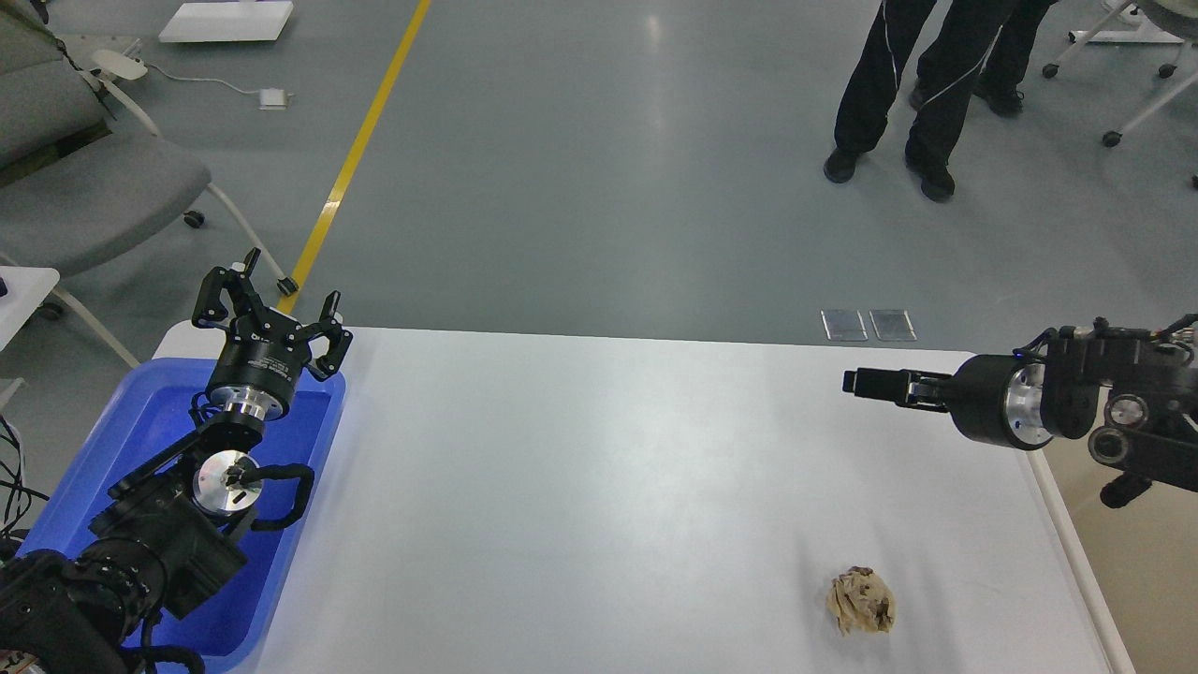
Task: Tidy desktop
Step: 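Lower the right gripper toward the crumpled paper ball, then close the right gripper on the crumpled paper ball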
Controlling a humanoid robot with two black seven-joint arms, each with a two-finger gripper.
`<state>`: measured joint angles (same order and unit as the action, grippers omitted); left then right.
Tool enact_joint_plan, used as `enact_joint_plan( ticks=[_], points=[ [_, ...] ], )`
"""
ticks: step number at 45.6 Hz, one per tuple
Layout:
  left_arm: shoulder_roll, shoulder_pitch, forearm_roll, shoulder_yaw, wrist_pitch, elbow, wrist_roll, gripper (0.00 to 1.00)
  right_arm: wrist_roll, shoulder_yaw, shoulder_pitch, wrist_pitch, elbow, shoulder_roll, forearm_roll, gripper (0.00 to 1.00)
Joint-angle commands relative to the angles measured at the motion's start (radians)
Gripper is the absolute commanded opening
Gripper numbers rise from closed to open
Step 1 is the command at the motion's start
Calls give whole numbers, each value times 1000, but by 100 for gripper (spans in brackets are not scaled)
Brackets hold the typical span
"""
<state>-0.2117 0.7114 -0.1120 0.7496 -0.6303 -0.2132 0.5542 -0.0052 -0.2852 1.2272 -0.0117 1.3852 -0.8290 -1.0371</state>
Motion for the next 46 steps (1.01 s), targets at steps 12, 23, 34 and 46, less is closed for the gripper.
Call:
enact_joint_plan(
  ticks=[12, 23, 34, 46],
  points=[
    [0, 0, 0, -3, -5, 0, 0, 100, -1, -118, -175, 15, 6, 96, -356, 100],
    [0, 0, 0, -4, -6, 0, 0, 100, -1, -98, -247, 45, 0, 160, -357, 100],
    [0, 0, 0, -4, -6, 0, 0, 100, 5, -98, -319, 71, -67, 191, -366, 100],
    [0, 0, 0, -3, -6, 0, 0, 100, 7, -100, -347, 124, -113, 195, -408, 100]
  ],
)
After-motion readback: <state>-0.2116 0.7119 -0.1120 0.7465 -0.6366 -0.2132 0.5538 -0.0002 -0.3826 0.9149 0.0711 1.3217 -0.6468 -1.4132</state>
